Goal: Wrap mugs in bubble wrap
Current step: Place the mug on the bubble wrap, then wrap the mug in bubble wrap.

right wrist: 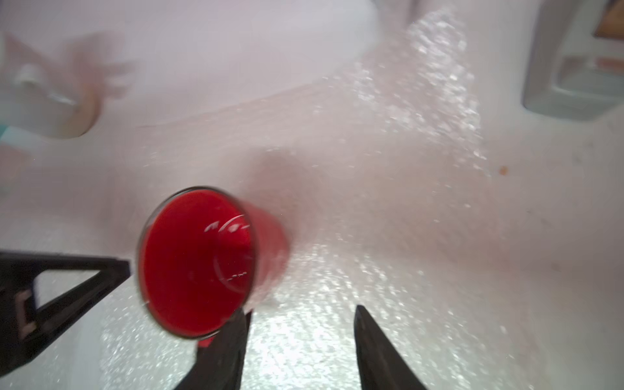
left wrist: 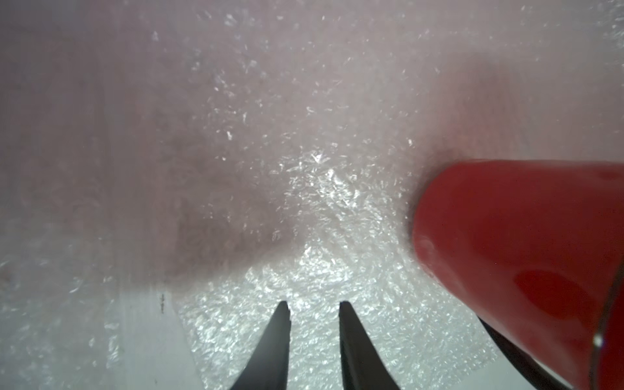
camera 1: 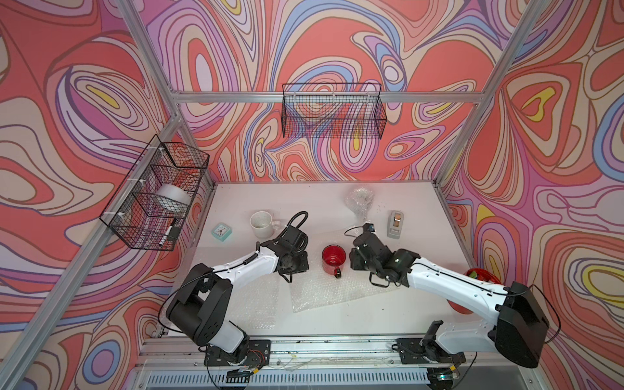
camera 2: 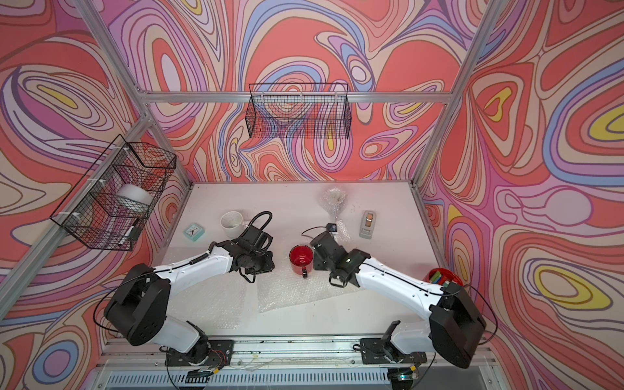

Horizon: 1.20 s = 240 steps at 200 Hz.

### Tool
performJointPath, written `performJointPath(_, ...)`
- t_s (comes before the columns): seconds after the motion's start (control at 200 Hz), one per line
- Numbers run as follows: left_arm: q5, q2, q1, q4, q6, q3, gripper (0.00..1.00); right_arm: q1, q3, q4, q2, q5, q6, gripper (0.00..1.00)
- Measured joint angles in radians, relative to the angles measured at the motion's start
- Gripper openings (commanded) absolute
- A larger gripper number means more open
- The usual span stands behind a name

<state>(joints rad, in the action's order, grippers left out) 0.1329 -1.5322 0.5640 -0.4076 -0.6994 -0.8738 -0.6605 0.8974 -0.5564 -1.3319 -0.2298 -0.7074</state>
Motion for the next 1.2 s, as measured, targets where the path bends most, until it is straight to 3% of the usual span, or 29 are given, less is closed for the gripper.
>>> performJointPath(0.155, -0.015, -0.026, 0.000, -0.001, -0.005, -0.004, 0.30, 0.254, 0.000, -0.151, -0.003, 0.154, 0.007, 0.61)
performJointPath(0.31, -0.034, -0.069, 0.000, -0.009, -0.005, -0.011, 0.30, 0.379, -0.016, -0.250, -0.009, 0.272, 0.026, 0.66)
performJointPath(0.596, -0.080, -0.137, -0.005, -0.053, -0.005, -0.059, 0.30, 0.437, -0.090, -0.312, -0.031, 0.349, 0.031, 0.63)
performJointPath(0.831, -0.082, -0.169, -0.054, -0.057, -0.002, -0.096, 0.30, 0.439, -0.146, -0.303, -0.047, 0.359, 0.013, 0.58)
performJointPath(1.202, -0.077, -0.169, -0.058, -0.057, 0.007, -0.097, 0.30, 0.439, -0.211, -0.263, -0.047, 0.424, 0.006, 0.47)
